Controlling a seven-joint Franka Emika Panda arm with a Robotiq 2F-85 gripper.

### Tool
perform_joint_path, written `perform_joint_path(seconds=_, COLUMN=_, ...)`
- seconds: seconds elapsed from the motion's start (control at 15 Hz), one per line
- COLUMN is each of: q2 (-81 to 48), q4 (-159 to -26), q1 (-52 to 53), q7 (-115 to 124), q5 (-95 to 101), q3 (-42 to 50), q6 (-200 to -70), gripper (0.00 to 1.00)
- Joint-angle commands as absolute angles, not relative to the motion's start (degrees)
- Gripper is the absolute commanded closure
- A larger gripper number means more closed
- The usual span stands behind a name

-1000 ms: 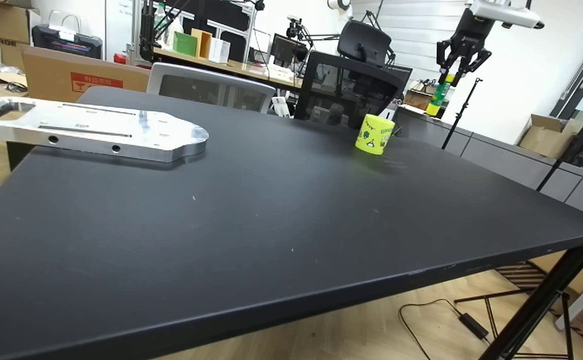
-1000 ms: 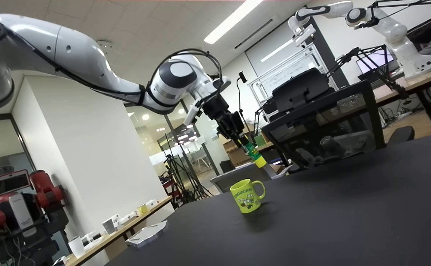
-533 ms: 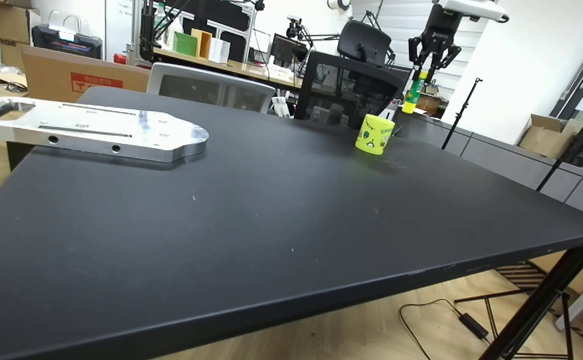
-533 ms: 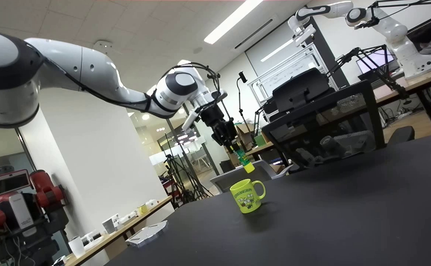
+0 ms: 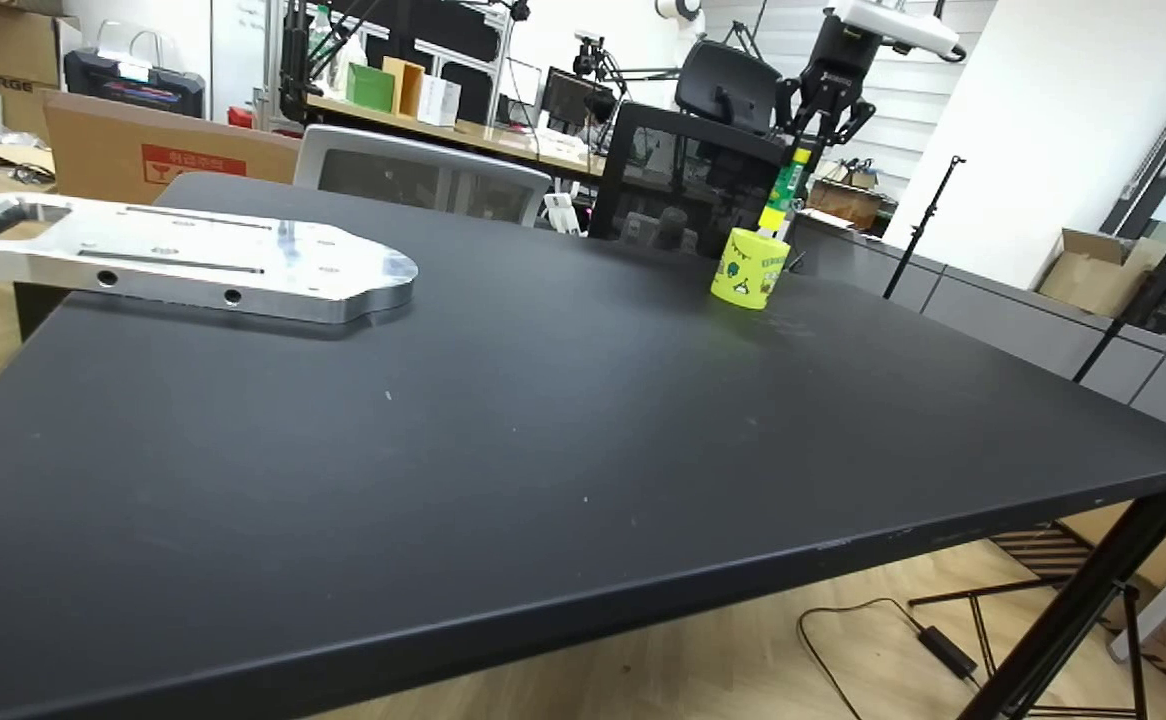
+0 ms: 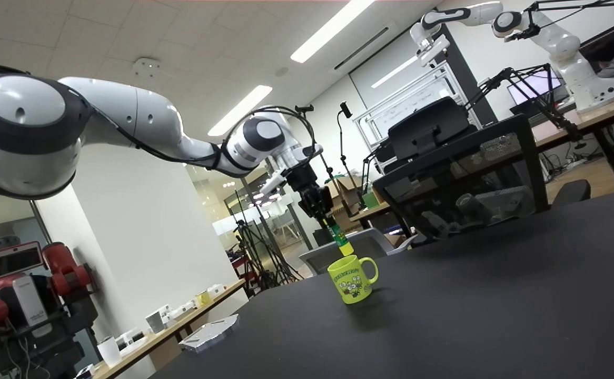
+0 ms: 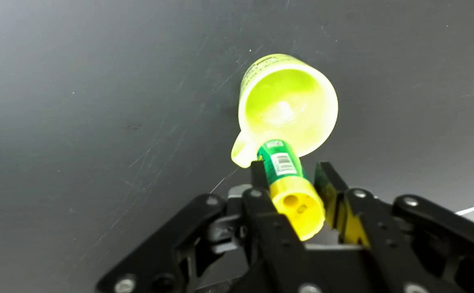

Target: Put the glue inside the yellow mug

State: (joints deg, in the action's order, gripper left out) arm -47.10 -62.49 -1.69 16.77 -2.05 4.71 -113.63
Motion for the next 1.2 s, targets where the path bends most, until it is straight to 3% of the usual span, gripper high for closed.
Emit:
perform_joint_path(seconds=0.0, q2=-50.76, q4=-56.63, q1=-2.89, q7=16.30, q5=-4.25, q3=3.39, q6=-111.10, gripper=0.91)
perform_joint_path(seconds=1.13, q2=-57.23, q4=-53.54, q1=-3.64, q7=15.68, q5=-5.31, q3=3.11, q6=-110.69, gripper=0.91)
